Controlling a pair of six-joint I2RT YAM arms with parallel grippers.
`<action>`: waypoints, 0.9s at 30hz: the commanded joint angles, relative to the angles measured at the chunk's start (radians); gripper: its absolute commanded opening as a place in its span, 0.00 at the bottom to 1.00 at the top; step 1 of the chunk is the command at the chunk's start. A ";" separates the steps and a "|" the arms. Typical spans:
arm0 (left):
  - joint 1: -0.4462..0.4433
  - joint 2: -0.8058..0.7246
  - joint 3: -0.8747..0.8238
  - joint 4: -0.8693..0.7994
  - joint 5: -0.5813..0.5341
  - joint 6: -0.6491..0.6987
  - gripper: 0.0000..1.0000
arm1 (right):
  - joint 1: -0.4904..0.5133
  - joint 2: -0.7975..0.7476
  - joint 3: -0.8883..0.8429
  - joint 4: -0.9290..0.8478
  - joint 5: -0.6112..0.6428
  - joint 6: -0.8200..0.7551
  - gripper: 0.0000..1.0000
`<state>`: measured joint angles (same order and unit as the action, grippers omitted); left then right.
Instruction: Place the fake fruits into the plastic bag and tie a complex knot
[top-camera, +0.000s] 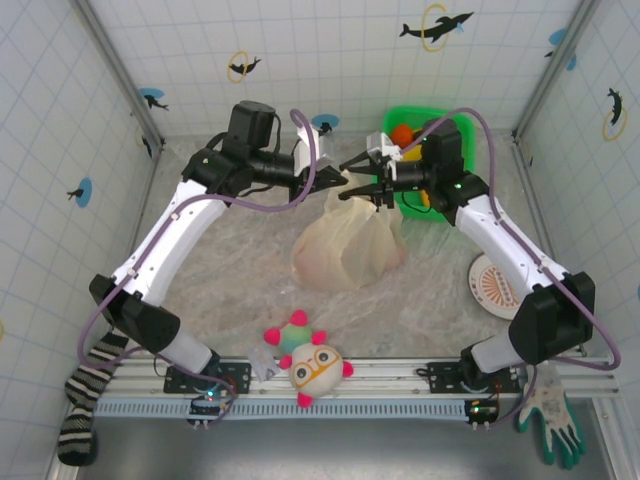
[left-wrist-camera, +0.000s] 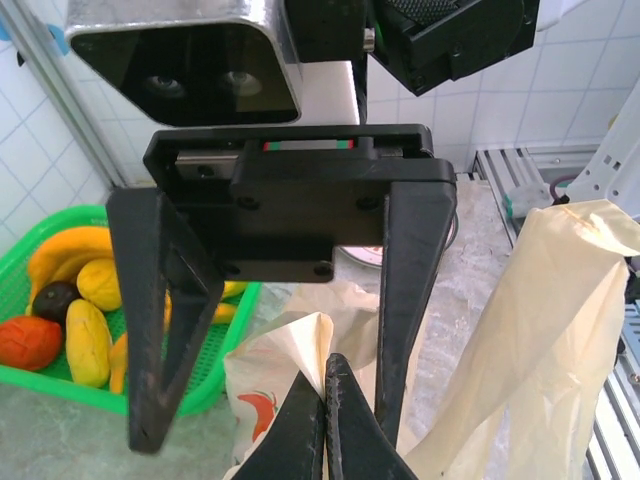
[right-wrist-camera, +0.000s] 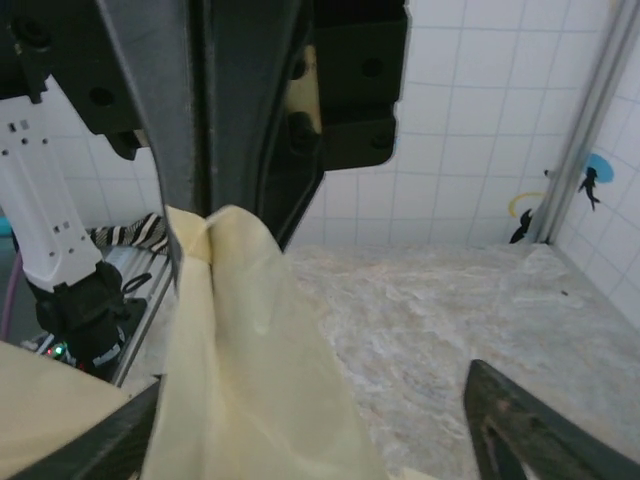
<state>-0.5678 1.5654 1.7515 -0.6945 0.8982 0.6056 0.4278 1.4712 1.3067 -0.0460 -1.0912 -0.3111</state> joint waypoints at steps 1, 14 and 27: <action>-0.003 0.008 0.032 0.015 0.018 0.028 0.00 | 0.015 0.018 0.049 -0.054 -0.017 -0.022 0.57; 0.063 -0.025 0.029 0.168 0.053 -0.066 0.00 | -0.004 -0.085 -0.050 -0.216 0.043 -0.140 0.16; 0.077 -0.019 0.030 0.235 0.060 -0.124 0.00 | -0.014 -0.111 -0.140 -0.227 0.053 -0.143 0.10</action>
<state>-0.5159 1.5654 1.7523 -0.5659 0.9352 0.5045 0.4187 1.3766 1.2079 -0.2111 -1.0431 -0.4427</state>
